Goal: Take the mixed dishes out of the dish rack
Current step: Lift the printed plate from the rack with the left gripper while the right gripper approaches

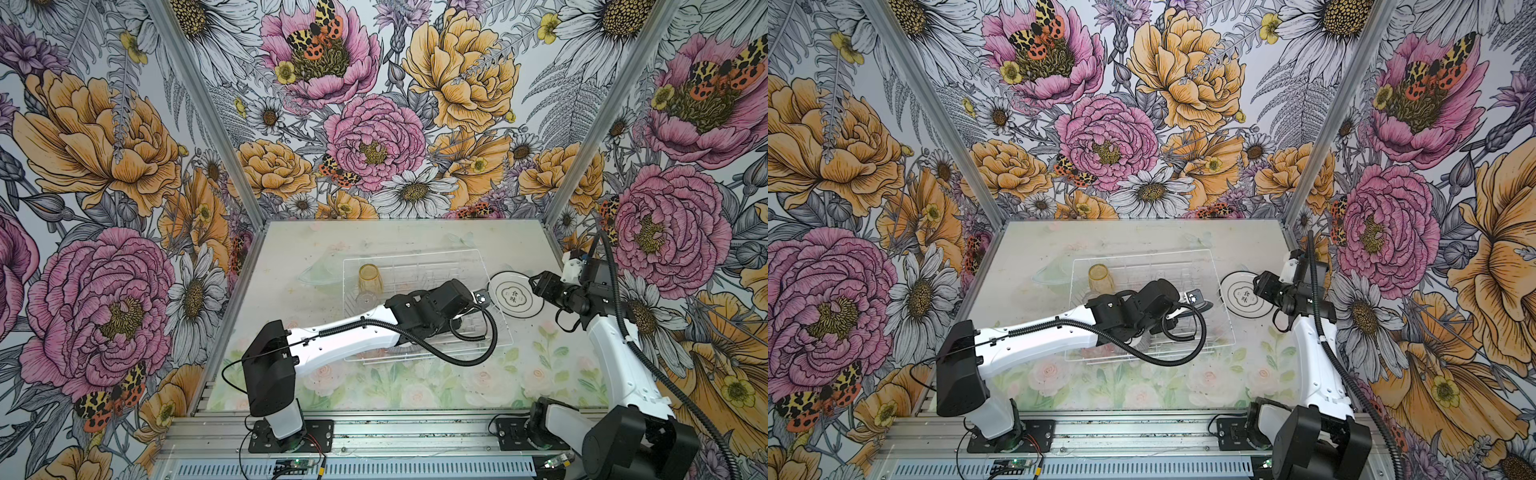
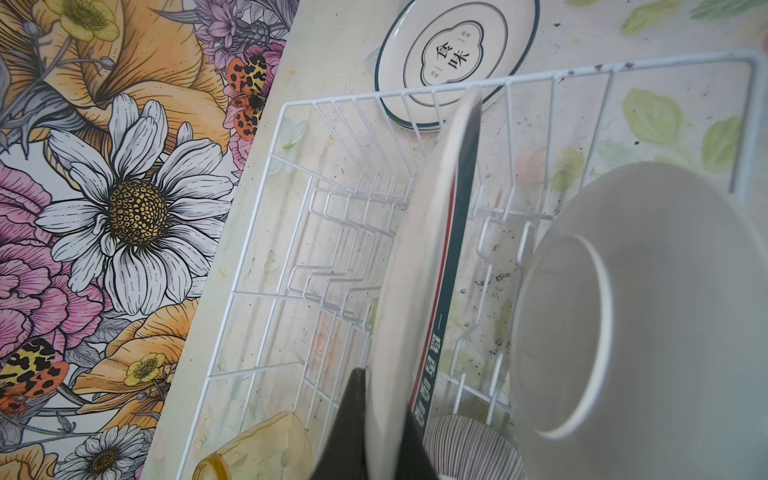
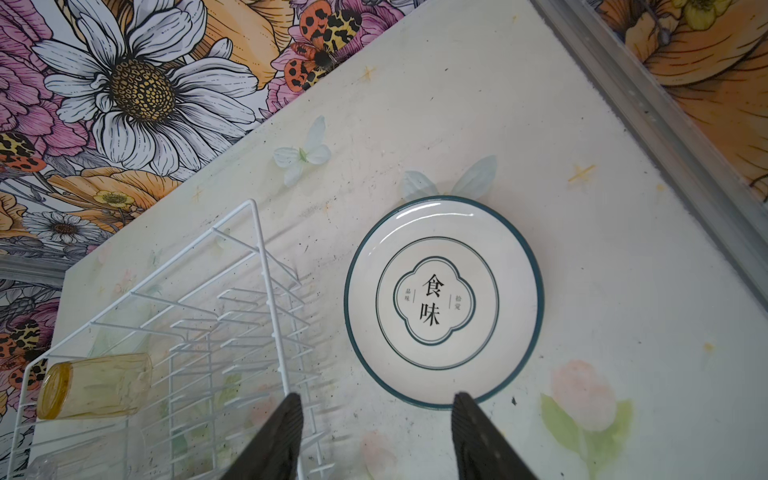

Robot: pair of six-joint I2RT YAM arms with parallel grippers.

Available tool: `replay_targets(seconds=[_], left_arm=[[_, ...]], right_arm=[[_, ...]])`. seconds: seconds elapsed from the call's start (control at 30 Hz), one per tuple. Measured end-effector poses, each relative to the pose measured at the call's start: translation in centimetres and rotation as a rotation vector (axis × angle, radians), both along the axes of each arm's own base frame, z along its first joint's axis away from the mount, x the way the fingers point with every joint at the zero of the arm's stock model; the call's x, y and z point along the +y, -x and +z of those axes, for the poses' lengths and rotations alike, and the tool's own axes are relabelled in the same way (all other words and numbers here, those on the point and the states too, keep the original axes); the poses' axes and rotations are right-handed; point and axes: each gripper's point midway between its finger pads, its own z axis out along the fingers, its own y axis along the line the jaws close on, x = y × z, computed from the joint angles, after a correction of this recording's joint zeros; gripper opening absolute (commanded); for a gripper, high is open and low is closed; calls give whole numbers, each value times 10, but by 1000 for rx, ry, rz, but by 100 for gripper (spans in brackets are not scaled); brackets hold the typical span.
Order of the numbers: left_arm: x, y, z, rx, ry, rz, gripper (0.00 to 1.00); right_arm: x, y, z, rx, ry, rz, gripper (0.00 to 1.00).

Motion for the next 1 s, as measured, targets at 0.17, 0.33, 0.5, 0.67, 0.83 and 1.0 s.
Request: replay_targets(seconds=[0.17, 0.33, 0.5, 0.67, 0.83, 1.0], left_arm=[[3, 0, 20, -10, 66, -6, 9], [14, -6, 38, -1, 139, 11, 9], [28, -14, 56, 46, 258, 32, 8], [42, -27, 82, 126, 437, 49, 9], [51, -42, 99, 237, 626, 51, 9], [57, -52, 103, 391, 795, 47, 9]], right_arm=[[3, 0, 1, -5, -14, 15, 59], [13, -1, 3, -14, -38, 51, 58], [29, 0, 9, -37, -60, 115, 57], [55, 4, 23, -84, -109, 217, 57], [88, 11, 44, -154, -182, 356, 57], [118, 16, 72, -254, -247, 489, 57]])
